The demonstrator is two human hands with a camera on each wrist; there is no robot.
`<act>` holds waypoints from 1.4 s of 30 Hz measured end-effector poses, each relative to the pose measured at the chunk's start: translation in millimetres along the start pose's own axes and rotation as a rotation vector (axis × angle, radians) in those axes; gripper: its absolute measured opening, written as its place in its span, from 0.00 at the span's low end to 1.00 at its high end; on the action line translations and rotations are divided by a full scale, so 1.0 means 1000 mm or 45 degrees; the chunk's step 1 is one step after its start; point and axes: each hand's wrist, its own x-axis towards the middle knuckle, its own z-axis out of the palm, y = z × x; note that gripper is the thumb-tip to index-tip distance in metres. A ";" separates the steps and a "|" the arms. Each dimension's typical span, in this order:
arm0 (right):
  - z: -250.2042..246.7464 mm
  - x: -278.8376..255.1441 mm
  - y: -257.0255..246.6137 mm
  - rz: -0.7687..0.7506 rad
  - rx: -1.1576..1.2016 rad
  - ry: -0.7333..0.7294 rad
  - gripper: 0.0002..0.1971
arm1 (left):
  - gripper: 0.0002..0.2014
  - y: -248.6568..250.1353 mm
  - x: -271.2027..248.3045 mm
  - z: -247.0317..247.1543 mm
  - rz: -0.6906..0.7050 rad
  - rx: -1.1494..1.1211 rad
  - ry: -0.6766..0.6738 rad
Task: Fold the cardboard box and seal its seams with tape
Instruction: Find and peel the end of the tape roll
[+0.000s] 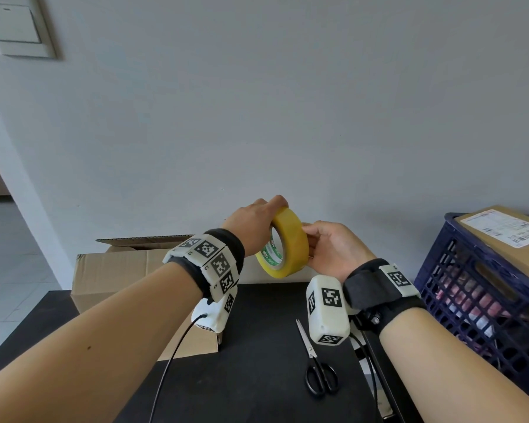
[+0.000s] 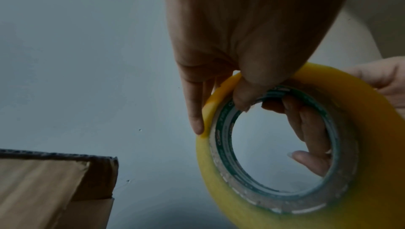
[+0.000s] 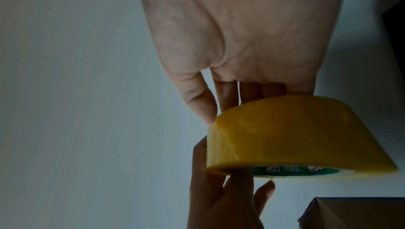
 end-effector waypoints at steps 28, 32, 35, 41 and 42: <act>0.037 -0.003 -0.017 -0.654 -2.209 0.435 0.10 | 0.17 -0.014 -0.004 -0.009 -0.098 0.577 -0.008; 0.041 -0.003 -0.022 -0.657 -2.323 0.350 0.09 | 0.18 -0.017 -0.005 -0.008 -0.053 0.587 0.013; 0.041 -0.003 -0.024 -0.632 -2.330 0.234 0.08 | 0.18 -0.020 -0.007 -0.009 0.015 0.591 0.033; 0.031 0.005 -0.017 -0.682 -2.198 0.164 0.05 | 0.19 -0.022 -0.009 -0.007 0.090 0.567 0.070; 0.030 0.007 -0.016 -0.702 -2.171 0.163 0.05 | 0.18 -0.023 -0.009 -0.007 0.084 0.553 0.072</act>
